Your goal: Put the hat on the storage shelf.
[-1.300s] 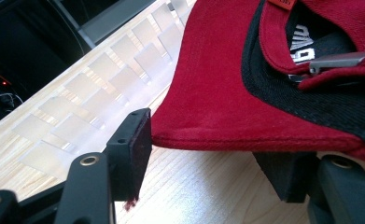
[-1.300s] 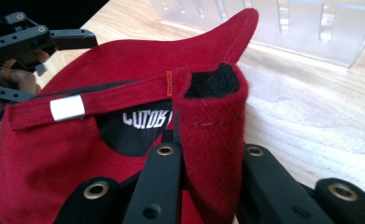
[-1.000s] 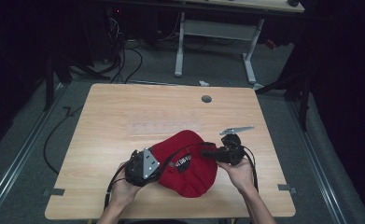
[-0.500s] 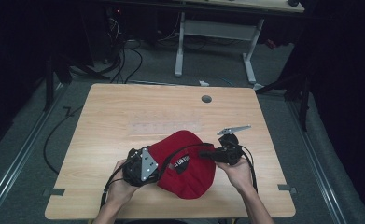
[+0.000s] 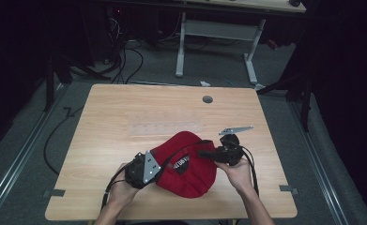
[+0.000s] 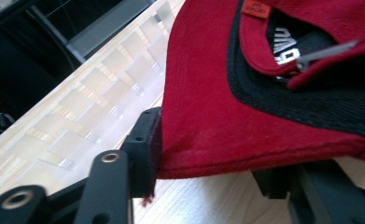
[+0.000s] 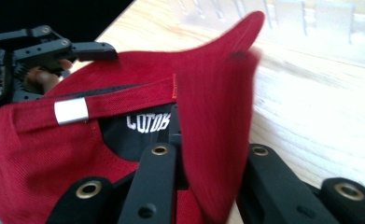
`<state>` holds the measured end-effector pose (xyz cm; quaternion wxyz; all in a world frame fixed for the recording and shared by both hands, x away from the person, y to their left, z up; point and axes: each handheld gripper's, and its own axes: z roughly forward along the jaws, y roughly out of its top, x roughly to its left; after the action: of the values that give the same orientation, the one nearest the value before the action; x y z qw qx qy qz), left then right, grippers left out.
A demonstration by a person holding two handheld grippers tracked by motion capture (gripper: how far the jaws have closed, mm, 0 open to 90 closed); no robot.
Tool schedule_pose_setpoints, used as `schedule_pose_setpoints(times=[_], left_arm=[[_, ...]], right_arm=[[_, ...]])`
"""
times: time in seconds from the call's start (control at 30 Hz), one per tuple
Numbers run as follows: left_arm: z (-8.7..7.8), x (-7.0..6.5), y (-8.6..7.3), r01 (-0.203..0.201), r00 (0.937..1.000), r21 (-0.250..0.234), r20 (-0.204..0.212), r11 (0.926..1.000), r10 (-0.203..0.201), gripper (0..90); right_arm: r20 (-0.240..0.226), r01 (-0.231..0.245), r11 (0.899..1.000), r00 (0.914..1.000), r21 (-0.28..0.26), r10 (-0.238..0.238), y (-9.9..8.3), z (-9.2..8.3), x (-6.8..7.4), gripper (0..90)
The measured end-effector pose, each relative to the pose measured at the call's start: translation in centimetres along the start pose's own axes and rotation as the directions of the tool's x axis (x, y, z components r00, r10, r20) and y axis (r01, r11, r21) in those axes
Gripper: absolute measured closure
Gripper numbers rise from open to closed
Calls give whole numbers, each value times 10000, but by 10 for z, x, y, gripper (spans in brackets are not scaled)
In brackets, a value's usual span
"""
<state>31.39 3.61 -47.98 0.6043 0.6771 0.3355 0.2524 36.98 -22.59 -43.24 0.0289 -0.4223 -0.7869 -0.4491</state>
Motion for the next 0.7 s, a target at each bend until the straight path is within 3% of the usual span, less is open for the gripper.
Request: schedule_pose_setpoints(times=[0.17,0.2,0.27,0.37,0.47,0.6,0.7], left_arm=[[-2,-1,3,38,9994,112,339,9999,-42,617],[-3,-2,5,155,9976,267,668,9995,-172,634],[-5,-2,7,239,9953,418,927,9988,-277,667],[-5,0,8,592,9911,607,1157,9964,-659,702],[-6,-1,8,560,9890,775,1323,9954,-659,739],[-11,-4,11,434,9859,985,1570,9942,-585,808],[-15,-6,13,438,9853,1027,1601,9938,-599,843]], right_arm=[[-51,112,9996,9999,-255,-114,0,-1,1,782],[-69,134,9993,9999,-351,-137,0,-2,0,778],[-76,144,9987,9999,-486,-148,0,-4,0,766],[-134,100,9979,9999,-643,-109,1,-4,-2,726],[-27,71,9962,10000,-870,-74,2,-4,-3,701],[-91,-220,9876,9997,-1557,209,2,-7,-7,617],[406,-107,9744,9990,-2246,203,4,-15,-6,557]])
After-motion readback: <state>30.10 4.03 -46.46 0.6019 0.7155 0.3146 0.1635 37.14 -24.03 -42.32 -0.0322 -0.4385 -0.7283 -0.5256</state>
